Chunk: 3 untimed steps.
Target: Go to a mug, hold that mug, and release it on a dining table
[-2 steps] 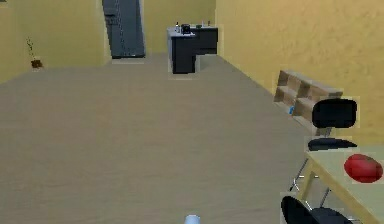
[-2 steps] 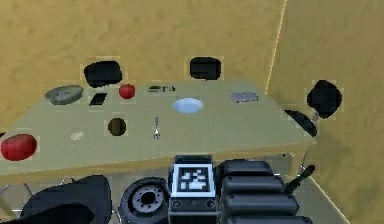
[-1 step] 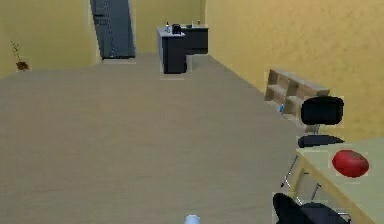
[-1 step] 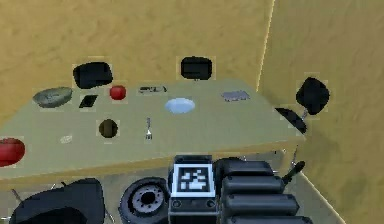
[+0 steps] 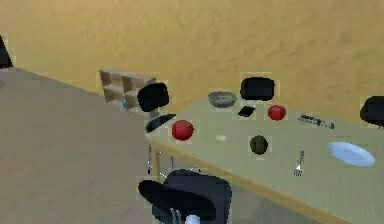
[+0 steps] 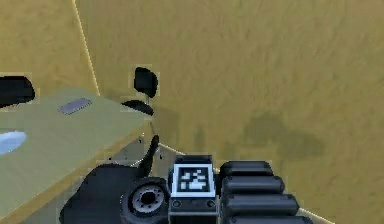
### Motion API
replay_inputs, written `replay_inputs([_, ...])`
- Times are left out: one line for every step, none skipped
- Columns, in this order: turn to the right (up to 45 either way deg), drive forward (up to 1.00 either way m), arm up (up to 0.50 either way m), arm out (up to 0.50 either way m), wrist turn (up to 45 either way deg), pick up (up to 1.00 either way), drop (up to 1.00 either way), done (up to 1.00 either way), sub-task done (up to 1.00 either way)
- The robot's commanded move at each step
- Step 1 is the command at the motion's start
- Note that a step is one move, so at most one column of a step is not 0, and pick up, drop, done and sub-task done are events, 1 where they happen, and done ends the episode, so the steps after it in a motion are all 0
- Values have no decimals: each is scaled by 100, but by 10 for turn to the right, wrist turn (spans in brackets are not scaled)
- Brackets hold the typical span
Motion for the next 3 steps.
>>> replay_inputs([390,0,0,0,0,0,0,0,0])
replay_inputs([0,35,0,0,0,0,0,0,0])
replay_inputs([-450,0,0,0,0,0,0,0,0])
